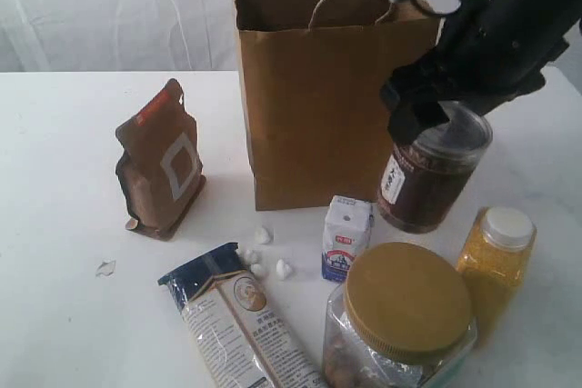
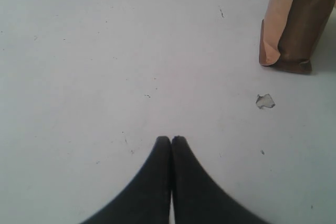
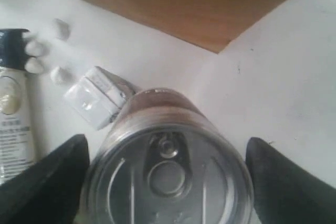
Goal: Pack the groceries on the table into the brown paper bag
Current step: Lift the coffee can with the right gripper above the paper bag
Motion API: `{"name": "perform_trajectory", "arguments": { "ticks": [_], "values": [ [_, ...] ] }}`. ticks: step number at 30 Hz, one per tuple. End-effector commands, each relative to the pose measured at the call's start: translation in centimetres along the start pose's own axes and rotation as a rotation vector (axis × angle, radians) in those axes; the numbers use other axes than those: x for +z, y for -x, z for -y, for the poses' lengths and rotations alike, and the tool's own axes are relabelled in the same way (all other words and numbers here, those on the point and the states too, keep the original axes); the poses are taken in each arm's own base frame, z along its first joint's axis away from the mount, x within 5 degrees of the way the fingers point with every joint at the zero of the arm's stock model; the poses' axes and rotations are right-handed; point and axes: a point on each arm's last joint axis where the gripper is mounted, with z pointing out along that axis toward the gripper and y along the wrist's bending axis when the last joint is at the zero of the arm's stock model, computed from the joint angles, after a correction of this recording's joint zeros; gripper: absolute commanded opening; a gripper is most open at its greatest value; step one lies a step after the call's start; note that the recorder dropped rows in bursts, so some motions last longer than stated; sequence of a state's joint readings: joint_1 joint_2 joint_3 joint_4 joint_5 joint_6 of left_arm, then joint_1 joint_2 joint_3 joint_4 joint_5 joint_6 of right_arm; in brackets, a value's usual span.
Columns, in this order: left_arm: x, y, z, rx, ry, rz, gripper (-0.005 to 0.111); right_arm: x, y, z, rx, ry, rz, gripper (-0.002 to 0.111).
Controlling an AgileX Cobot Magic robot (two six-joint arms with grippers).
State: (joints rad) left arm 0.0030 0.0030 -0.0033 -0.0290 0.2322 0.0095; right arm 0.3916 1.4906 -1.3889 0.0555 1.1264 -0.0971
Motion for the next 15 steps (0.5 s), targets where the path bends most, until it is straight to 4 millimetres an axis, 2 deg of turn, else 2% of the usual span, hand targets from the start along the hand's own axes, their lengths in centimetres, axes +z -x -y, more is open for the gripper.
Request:
{"name": "perform_trajectory", "arguments": {
  "ticks": [1,6,15],
  "values": [
    [0.0,-0.1,0.0,-0.007,-0.005,0.000,0.000,-4.5,0.2,-0.9,-0.017,0.074,0.092,0.035],
    [0.0,-0.1,0.0,-0.007,-0.005,0.000,0.000,-7.6,1.3,-2.0,-0.065,0.177,0.195,0.035],
    [0.0,-0.1,0.0,-0.007,-0.005,0.000,0.000,-11.5,2.6,-3.5,-0.149,0.323,0.357,0.035]
  ]
}}
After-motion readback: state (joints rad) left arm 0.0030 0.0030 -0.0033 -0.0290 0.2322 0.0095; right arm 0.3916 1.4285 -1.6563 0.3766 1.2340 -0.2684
